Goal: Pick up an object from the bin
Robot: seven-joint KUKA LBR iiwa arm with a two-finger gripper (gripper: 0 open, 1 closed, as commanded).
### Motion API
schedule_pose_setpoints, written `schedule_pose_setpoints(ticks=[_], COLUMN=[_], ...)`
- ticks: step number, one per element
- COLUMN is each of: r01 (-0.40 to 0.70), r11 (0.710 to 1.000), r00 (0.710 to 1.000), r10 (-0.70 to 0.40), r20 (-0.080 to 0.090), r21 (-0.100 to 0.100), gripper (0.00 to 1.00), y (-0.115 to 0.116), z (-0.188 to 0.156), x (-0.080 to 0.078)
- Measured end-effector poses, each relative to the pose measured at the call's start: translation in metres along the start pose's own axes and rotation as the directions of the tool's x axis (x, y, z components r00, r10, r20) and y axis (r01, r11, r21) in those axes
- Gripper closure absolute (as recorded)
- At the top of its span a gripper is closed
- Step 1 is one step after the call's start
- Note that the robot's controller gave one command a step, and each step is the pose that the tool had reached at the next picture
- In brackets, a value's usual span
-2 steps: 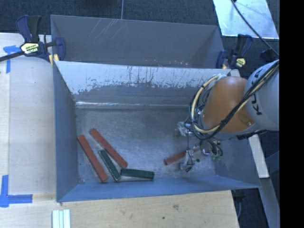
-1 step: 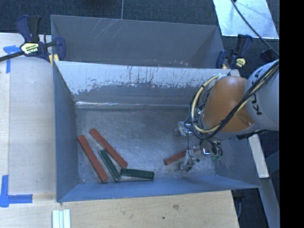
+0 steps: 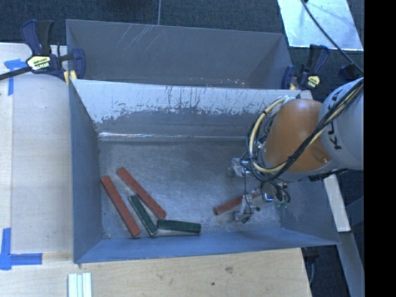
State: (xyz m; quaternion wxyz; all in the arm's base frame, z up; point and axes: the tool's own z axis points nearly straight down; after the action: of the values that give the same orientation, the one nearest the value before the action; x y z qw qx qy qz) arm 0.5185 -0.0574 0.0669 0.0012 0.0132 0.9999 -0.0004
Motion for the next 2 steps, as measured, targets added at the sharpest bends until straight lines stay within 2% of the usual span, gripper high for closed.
schedule_pose_setpoints(ticks=[1, 2], r01=[0.000, 0.001], r11=[1.000, 1.000], r00=[1.000, 1.000], r10=[0.000, -0.001], r20=[0.001, 0.004], r21=[0.000, 0.000], gripper=[0.00, 1.00], y=[-0.0002, 0.0001], z=[-0.0001, -0.0005], x=[-0.0006, -0.0020])
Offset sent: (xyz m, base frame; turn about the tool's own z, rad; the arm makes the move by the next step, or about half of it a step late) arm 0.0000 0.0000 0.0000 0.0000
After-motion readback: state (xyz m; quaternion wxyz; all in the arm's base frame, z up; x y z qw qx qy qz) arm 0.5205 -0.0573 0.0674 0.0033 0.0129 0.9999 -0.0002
